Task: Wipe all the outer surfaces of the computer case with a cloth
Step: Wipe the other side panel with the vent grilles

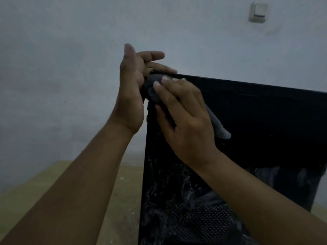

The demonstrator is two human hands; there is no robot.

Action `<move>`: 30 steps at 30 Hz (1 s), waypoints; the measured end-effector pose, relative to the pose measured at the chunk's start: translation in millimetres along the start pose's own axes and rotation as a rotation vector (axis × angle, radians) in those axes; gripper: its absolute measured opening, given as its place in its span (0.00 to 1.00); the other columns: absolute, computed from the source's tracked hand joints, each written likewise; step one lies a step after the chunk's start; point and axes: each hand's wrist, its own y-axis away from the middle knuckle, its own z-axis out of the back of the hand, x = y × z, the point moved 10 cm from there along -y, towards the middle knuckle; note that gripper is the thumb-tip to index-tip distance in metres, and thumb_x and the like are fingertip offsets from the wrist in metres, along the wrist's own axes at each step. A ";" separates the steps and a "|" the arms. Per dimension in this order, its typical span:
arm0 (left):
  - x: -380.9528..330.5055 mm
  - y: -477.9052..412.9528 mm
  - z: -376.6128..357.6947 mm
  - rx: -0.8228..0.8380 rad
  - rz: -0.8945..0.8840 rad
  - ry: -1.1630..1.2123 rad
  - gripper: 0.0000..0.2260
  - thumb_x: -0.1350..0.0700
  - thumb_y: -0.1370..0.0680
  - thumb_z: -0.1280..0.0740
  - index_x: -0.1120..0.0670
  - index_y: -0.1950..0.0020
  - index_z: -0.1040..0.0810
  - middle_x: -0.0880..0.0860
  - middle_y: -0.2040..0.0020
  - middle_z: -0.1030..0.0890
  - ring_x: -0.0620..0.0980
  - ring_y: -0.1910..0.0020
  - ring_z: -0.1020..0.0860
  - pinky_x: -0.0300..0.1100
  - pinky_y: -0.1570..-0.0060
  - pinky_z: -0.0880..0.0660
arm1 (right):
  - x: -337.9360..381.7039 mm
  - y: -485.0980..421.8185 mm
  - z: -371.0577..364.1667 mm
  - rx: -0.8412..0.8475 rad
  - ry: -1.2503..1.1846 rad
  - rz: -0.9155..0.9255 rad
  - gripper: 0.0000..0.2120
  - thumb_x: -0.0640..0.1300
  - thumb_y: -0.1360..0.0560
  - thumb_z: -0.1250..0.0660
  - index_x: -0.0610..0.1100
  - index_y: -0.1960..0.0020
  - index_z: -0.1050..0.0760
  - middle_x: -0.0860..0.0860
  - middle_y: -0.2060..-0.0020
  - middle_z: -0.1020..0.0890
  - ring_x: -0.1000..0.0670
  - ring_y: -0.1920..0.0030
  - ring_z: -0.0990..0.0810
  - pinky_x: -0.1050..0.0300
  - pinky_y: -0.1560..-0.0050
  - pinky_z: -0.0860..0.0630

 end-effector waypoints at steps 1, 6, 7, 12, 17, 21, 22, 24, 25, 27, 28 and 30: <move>1.9 0.6 -0.5 -0.001 0.011 -0.009 0.34 0.38 0.22 0.58 0.61 0.34 0.29 0.59 0.49 0.18 0.56 0.45 0.19 0.52 0.39 0.24 | 5.1 10.6 -3.4 0.045 0.004 0.040 0.16 0.38 0.21 0.32 0.33 0.35 0.24 0.38 0.37 0.22 0.40 0.34 0.26 0.43 0.32 0.30; 1.6 0.1 0.6 -0.017 0.012 -0.085 0.33 0.38 0.21 0.59 0.59 0.37 0.26 0.56 0.50 0.17 0.57 0.42 0.19 0.59 0.32 0.29 | 23.3 48.7 -15.3 0.237 0.077 0.237 0.17 0.39 0.19 0.34 0.35 0.32 0.26 0.40 0.33 0.24 0.43 0.30 0.27 0.45 0.30 0.31; 0.7 0.1 0.9 -0.019 0.012 -0.094 0.32 0.38 0.21 0.59 0.59 0.38 0.26 0.56 0.50 0.16 0.57 0.42 0.19 0.58 0.32 0.29 | 25.2 52.8 -15.5 0.268 0.075 0.268 0.17 0.40 0.19 0.34 0.36 0.32 0.26 0.41 0.33 0.25 0.43 0.30 0.27 0.45 0.29 0.32; -1.9 -0.7 2.7 -0.029 0.022 -0.110 0.30 0.40 0.19 0.57 0.59 0.39 0.25 0.58 0.49 0.16 0.58 0.42 0.19 0.57 0.32 0.28 | 32.6 81.7 -13.1 0.505 0.036 0.469 0.17 0.42 0.17 0.37 0.39 0.30 0.27 0.44 0.31 0.25 0.46 0.29 0.29 0.48 0.25 0.37; -0.5 -0.9 4.6 -0.047 0.023 -0.124 0.28 0.40 0.19 0.55 0.58 0.40 0.25 0.59 0.48 0.16 0.57 0.42 0.19 0.55 0.34 0.28 | 28.2 68.4 -12.7 0.658 0.052 0.686 0.16 0.42 0.16 0.40 0.39 0.30 0.26 0.42 0.35 0.22 0.43 0.33 0.25 0.48 0.29 0.32; 0.7 -0.5 3.7 -0.062 0.009 -0.116 0.27 0.41 0.19 0.54 0.59 0.41 0.25 0.58 0.50 0.16 0.57 0.44 0.19 0.52 0.36 0.26 | 1.1 18.6 1.4 0.427 0.114 0.412 0.16 0.42 0.17 0.38 0.37 0.32 0.25 0.38 0.38 0.22 0.40 0.36 0.23 0.46 0.32 0.29; 0.0 -1.0 3.6 -0.059 0.004 -0.113 0.27 0.41 0.18 0.54 0.59 0.41 0.25 0.58 0.50 0.16 0.57 0.44 0.19 0.52 0.37 0.25 | -3.8 13.5 5.0 0.335 0.128 0.291 0.16 0.42 0.18 0.36 0.36 0.33 0.24 0.37 0.39 0.22 0.40 0.37 0.23 0.45 0.32 0.30; -0.4 -0.5 3.2 -0.051 -0.005 -0.091 0.26 0.42 0.18 0.54 0.59 0.41 0.25 0.58 0.50 0.16 0.57 0.44 0.19 0.52 0.37 0.25 | -2.7 22.2 5.5 0.191 0.151 0.081 0.16 0.39 0.20 0.33 0.34 0.34 0.24 0.36 0.40 0.22 0.38 0.37 0.23 0.44 0.32 0.30; -0.3 -0.4 3.9 -0.053 -0.010 -0.082 0.26 0.42 0.18 0.54 0.59 0.41 0.25 0.58 0.49 0.16 0.57 0.44 0.19 0.52 0.37 0.25 | 2.8 32.1 2.0 0.152 0.160 0.023 0.17 0.39 0.21 0.33 0.34 0.34 0.24 0.36 0.39 0.22 0.38 0.37 0.24 0.43 0.32 0.30; -0.8 -0.7 5.4 -0.056 -0.020 -0.096 0.26 0.42 0.18 0.54 0.58 0.41 0.25 0.58 0.49 0.16 0.58 0.42 0.19 0.54 0.35 0.26 | 15.8 51.2 -8.3 0.153 0.162 0.021 0.19 0.39 0.21 0.32 0.35 0.32 0.26 0.36 0.37 0.22 0.38 0.34 0.24 0.43 0.32 0.30; -1.8 -0.9 5.5 -0.055 -0.025 -0.114 0.26 0.43 0.18 0.54 0.58 0.41 0.25 0.58 0.49 0.16 0.58 0.42 0.19 0.55 0.35 0.26 | 21.9 58.5 -12.6 0.179 0.162 0.065 0.19 0.40 0.21 0.32 0.36 0.31 0.26 0.37 0.36 0.23 0.39 0.33 0.25 0.43 0.31 0.30; -3.0 -1.1 4.8 -0.041 -0.026 -0.154 0.25 0.43 0.17 0.55 0.58 0.41 0.25 0.58 0.48 0.16 0.58 0.42 0.19 0.55 0.35 0.26 | 29.7 71.5 -18.2 0.249 0.164 0.166 0.20 0.40 0.20 0.33 0.36 0.30 0.28 0.38 0.34 0.24 0.40 0.32 0.26 0.43 0.29 0.32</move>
